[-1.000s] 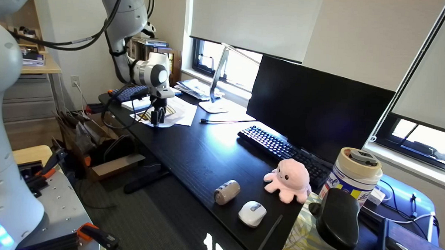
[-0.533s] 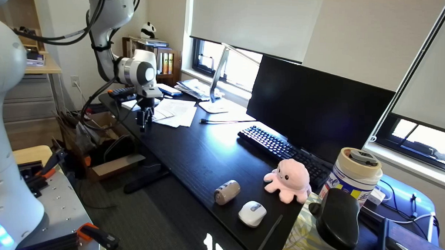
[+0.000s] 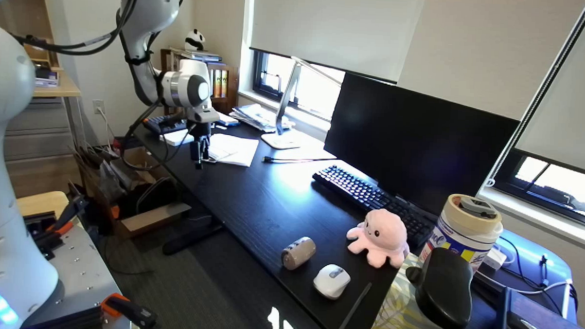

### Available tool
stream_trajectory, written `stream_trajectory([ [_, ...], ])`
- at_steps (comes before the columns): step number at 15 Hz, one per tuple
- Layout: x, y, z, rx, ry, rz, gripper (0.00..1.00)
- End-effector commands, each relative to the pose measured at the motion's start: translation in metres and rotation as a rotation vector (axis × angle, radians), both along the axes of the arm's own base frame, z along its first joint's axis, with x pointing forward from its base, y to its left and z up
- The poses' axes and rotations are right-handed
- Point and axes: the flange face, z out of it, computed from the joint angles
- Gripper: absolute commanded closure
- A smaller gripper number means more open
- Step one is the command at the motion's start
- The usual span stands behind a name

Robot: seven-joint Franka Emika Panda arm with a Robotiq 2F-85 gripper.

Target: Neatly arrange the papers

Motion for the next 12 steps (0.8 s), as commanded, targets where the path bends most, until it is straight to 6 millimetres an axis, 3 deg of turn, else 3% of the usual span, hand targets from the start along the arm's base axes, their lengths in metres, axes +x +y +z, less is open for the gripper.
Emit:
stream_trajectory([
  [1, 0.019, -0.004, 0.028, -0.033, -0.064, 0.078, 0.0],
  [7, 0.099, -0.017, 0.048, -0.057, -0.186, 0.211, 0.0],
  [12, 0.154, -0.023, 0.031, -0.013, -0.22, 0.35, 0.0],
])
